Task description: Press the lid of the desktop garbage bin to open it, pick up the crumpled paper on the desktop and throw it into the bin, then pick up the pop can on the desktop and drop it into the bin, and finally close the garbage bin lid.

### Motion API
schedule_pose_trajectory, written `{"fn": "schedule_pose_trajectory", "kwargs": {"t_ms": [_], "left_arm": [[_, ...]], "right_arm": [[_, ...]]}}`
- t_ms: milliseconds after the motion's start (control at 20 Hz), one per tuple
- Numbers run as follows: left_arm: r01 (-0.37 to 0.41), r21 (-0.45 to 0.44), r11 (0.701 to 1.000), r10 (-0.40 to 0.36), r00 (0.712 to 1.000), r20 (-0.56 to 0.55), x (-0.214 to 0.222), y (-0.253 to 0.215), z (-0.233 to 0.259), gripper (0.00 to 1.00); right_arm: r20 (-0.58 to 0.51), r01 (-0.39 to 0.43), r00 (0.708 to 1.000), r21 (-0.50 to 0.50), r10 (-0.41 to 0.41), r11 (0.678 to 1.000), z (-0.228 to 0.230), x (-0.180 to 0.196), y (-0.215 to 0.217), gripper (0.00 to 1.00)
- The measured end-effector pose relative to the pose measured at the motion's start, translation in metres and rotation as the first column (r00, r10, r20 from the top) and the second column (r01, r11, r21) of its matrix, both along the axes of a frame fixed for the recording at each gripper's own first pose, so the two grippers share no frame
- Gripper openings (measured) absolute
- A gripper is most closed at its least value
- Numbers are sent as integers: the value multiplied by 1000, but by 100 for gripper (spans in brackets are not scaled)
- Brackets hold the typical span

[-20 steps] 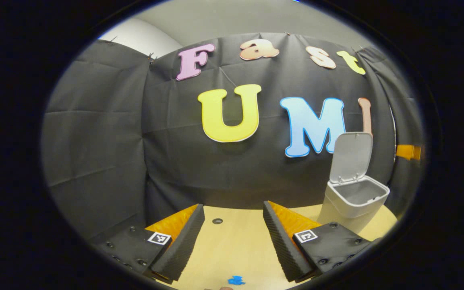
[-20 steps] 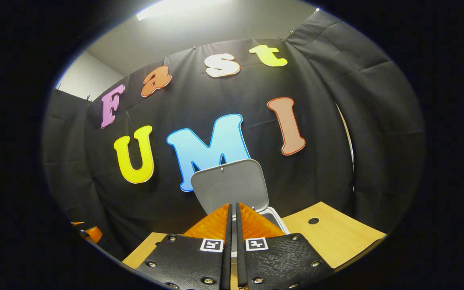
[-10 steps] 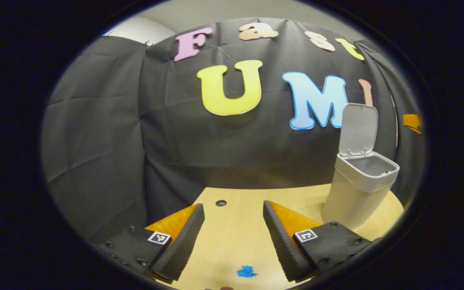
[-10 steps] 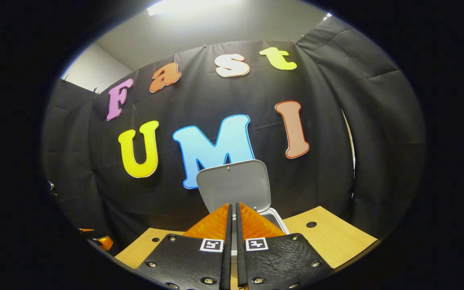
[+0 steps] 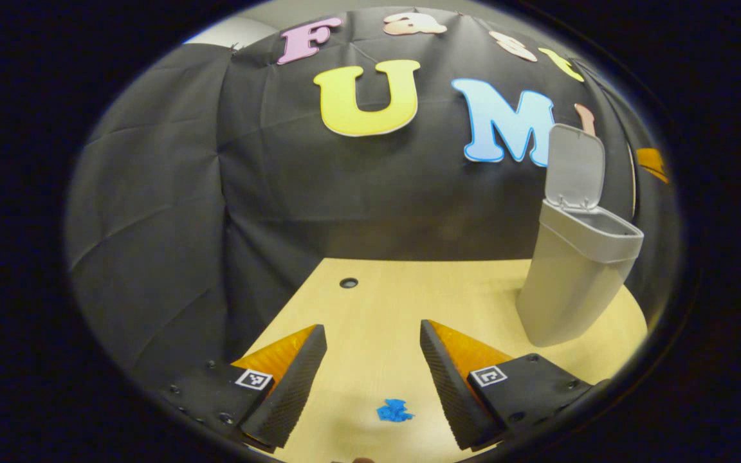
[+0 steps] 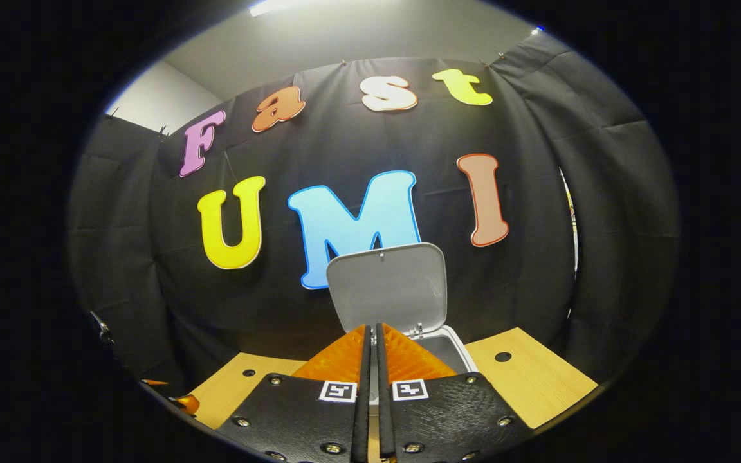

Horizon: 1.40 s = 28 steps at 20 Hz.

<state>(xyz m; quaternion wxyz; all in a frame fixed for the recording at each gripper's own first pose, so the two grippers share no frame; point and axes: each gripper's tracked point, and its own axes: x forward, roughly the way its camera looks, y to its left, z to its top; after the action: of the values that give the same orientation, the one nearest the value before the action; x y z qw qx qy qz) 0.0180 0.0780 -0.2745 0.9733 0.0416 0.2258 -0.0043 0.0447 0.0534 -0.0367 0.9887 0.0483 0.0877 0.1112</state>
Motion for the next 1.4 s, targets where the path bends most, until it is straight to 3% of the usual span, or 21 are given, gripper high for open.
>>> {"fn": "schedule_pose_trajectory", "kwargs": {"t_ms": [550,1400], "left_arm": [[4,-14,1000,-6,979,-205,-27,-4,-118,96],[9,-66,998,-30,948,-317,-18,-12,-198,96]], "right_arm": [[-62,-26,998,-59,22,998,-23,0,9,6],[-116,-20,993,-155,2,988,-34,-11,12,6]]}}
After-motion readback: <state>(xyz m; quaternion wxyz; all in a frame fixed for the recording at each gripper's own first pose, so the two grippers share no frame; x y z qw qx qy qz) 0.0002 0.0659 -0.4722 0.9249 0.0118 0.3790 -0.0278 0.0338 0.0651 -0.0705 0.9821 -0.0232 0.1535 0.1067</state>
